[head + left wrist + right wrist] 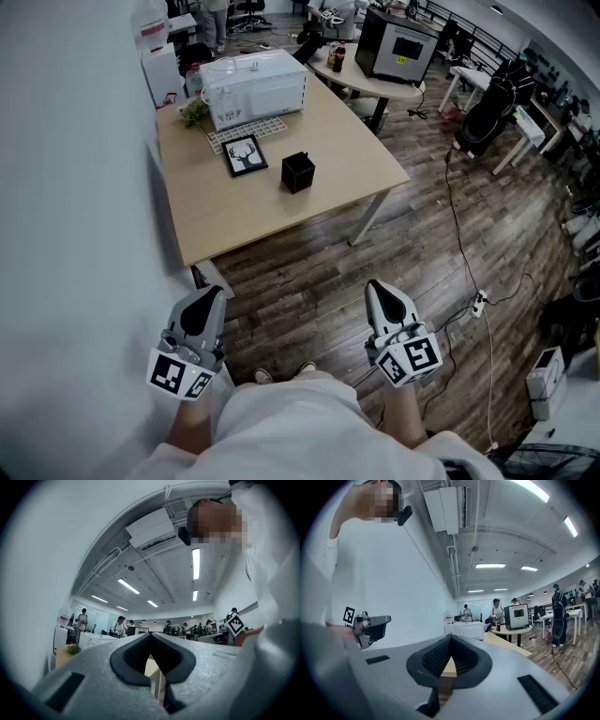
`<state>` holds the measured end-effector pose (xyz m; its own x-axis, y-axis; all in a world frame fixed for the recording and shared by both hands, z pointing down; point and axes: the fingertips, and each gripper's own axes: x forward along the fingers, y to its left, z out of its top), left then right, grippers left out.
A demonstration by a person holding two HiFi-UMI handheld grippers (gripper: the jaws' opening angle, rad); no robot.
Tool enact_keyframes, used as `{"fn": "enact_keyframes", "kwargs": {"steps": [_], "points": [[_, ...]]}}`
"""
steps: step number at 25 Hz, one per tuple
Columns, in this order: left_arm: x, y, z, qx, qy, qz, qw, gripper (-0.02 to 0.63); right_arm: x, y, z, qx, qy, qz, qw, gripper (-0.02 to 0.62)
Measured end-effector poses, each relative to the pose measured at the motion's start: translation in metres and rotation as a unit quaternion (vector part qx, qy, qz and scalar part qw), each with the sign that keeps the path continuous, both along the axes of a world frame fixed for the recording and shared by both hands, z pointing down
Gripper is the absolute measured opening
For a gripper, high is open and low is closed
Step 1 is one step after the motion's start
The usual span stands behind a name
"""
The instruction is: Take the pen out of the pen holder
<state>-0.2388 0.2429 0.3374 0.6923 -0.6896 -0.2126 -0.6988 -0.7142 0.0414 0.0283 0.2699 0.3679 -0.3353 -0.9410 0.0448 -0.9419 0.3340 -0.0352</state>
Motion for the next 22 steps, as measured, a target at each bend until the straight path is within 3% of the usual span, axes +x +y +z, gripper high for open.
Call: {"fn": "enact_keyframes", "kwargs": {"steps": [16,22], "points": [[0.007,-0.012,0.001,0.001,0.018,-0.017,0.9997,0.015,0.008,-0.009,0.008,-0.004,0.003,-0.01,1.0,0.0],[0.014,-0.015,0.003,-0.006,0.02,-0.019,0.9996,0.015,0.017,-0.002,-0.015,0.053,-0.025,-0.035,0.998,0.002]]}}
